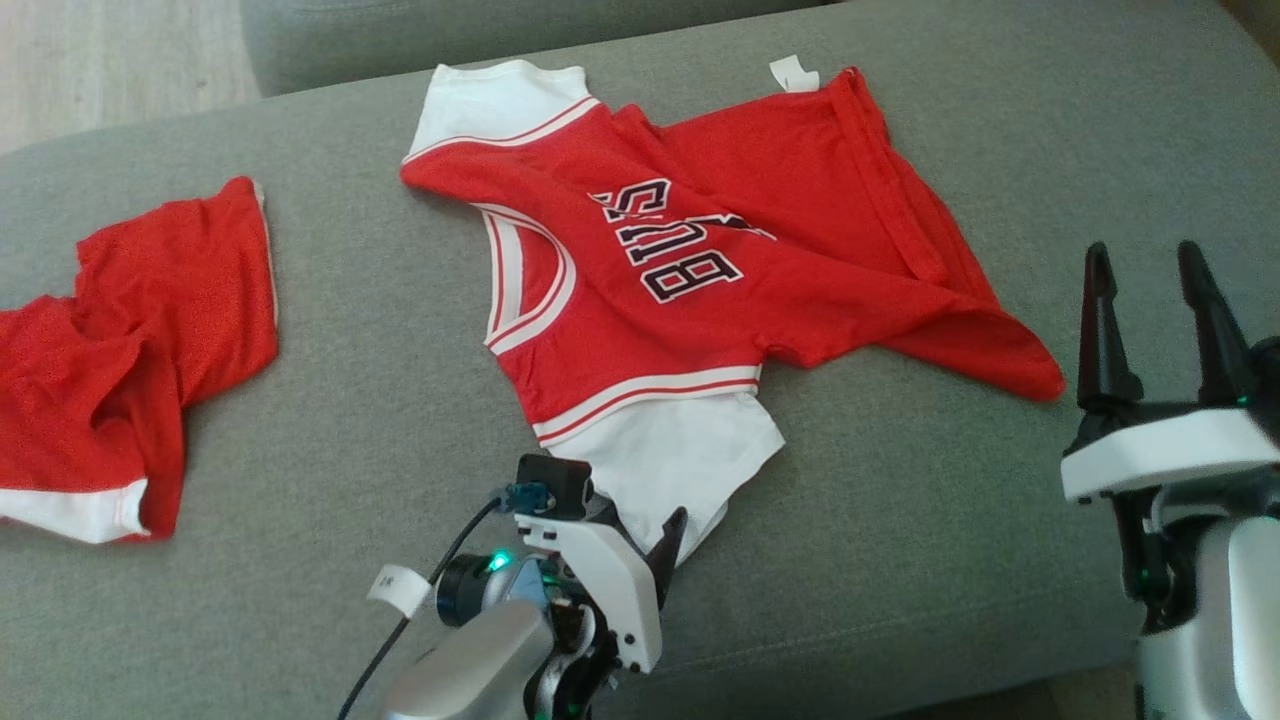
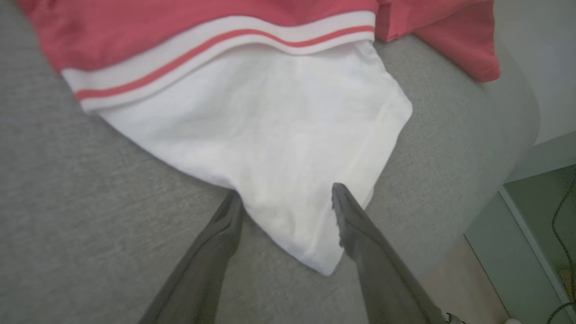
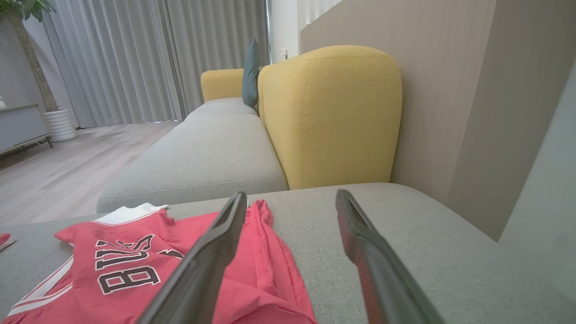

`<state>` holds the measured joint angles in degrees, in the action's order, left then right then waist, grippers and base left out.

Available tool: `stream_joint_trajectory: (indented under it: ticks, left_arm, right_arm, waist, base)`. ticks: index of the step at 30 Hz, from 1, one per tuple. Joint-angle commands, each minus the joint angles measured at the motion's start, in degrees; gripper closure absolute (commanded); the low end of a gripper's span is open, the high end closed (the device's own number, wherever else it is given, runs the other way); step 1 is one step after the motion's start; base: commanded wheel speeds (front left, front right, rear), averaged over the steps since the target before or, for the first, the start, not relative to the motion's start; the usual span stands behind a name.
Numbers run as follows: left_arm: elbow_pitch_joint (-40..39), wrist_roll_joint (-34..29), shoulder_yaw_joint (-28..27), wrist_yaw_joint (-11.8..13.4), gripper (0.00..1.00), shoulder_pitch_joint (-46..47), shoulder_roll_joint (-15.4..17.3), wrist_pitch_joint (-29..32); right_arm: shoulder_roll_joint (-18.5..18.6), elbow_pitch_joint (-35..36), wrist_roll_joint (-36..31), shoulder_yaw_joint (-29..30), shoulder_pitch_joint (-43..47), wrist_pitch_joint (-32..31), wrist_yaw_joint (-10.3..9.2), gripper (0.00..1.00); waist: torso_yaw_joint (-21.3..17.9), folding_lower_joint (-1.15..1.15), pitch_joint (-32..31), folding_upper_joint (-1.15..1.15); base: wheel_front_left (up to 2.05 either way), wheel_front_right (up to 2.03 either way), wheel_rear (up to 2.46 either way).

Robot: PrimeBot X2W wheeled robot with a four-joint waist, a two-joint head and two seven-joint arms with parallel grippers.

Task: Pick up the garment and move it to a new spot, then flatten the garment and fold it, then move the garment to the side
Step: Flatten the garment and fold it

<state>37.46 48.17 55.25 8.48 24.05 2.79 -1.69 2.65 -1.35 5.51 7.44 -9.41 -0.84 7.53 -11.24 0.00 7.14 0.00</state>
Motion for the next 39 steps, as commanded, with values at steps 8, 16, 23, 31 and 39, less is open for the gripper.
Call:
stream_joint_trajectory:
  ticks: [8, 16, 23, 31, 39]
  left_arm:
    - [0.0, 4.5, 2.4, -1.9, 1.0, 2.9, 0.1, -0.5]
    - [-0.2, 7.4, 1.0, -0.7, 1.0, 4.3, 0.1, -9.2]
    - [-0.6, 6.3, -4.2, 1.2, 1.0, 4.8, 0.2, -13.1]
    - [-9.3, -2.3, -16.1, 3.4, 1.0, 0.5, 2.0, -13.3]
    - [-12.1, -7.2, -19.5, 2.1, 1.0, -4.5, 1.9, -13.3]
  right_arm:
    - [0.2, 1.9, 0.3, -1.0, -3.4, 0.7, -0.04, 0.0]
    - [0.2, 0.3, -0.4, 0.6, -2.4, 0.8, -0.04, 0.0]
    - [0.2, -1.7, -0.4, 1.5, -0.9, 0.7, -0.04, 0.0]
    - [0.2, -4.1, 1.3, 1.5, 2.0, 0.5, -0.04, 0.0]
    - [0.2, -10.2, 2.9, 3.6, 4.6, -2.1, -0.04, 0.0]
  waist:
    - [-0.9, 0.0, 0.5, 0.0]
    - [1.5, 0.0, -1.0, 0.0]
    - [4.7, 0.0, -3.2, 0.0]
    - [7.1, 0.0, -4.8, 0.0]
    - [7.7, 0.0, -5.0, 0.0]
  base:
    - [0.0, 0.0, 0.0]
    - [0.0, 0.0, 0.0]
    - [0.0, 0.0, 0.0]
    - [0.0, 0.0, 0.0]
    - [0.0, 0.0, 0.0]
